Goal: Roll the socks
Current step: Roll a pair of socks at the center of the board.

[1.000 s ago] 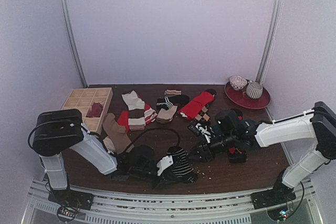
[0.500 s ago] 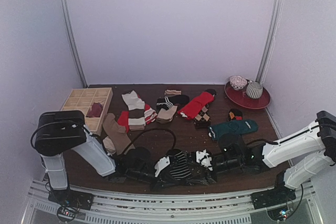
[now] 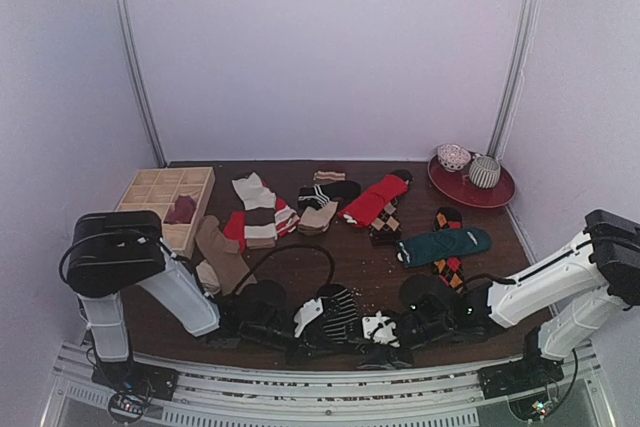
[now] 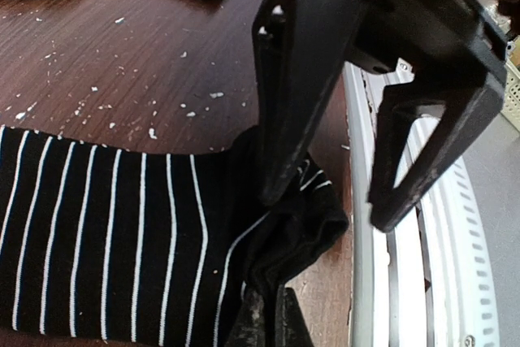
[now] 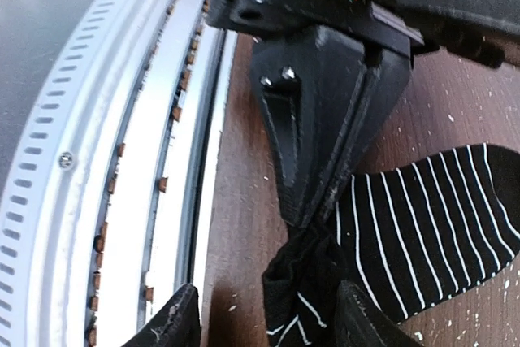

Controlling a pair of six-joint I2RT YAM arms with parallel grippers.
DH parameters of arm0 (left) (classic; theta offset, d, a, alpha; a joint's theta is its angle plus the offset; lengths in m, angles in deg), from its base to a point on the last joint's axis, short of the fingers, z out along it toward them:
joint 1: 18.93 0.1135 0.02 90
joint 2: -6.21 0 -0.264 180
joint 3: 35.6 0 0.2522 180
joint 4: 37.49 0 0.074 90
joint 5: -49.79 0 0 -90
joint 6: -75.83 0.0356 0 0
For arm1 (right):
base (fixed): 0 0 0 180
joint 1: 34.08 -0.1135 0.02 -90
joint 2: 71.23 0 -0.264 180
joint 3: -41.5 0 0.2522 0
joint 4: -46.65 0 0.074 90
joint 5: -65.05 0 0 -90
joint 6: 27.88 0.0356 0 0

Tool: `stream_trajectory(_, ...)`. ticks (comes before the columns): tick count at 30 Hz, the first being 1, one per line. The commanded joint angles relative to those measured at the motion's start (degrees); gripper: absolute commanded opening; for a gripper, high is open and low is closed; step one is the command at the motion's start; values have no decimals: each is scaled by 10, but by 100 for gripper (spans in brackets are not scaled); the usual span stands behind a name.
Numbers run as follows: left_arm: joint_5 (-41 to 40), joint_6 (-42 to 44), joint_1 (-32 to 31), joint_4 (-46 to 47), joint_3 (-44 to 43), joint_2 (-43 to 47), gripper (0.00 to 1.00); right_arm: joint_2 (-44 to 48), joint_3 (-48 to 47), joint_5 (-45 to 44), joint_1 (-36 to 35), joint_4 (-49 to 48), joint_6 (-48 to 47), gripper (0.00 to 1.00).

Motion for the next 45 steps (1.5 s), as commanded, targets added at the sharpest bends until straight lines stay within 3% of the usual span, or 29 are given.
stream_trajectory(1,-3,-4,-1,-168,32,-41,0,-27,-25,-61,-4,15,-3,52)
stream_trajectory(6,1,-1,0,-170,33,-41,0,-31,-27,-94,-4,3,2,41)
stream_trajectory(12,-21,12,0,-171,38,-27,0,-36,-53,-101,-5,75,46,18)
stream_trajectory(14,-34,20,1,-171,41,-12,0,-40,-58,-93,-4,90,69,15)
stream_trajectory(15,-44,25,1,-176,40,-2,0,-43,-60,-86,-3,95,81,14)
stream_trajectory(20,-116,54,1,-205,35,51,28,-90,-108,13,17,143,148,13)
stream_trajectory(24,-202,61,1,-190,64,131,43,-160,-182,59,30,266,183,13)
stream_trajectory(30,-246,76,0,-146,116,223,49,-204,-247,106,46,339,209,13)
stream_trajectory(38,-230,122,-34,-45,165,260,56,-250,-281,259,116,320,278,12)
stream_trajectory(45,-213,222,-54,-16,111,228,57,-328,-326,273,133,387,293,11)
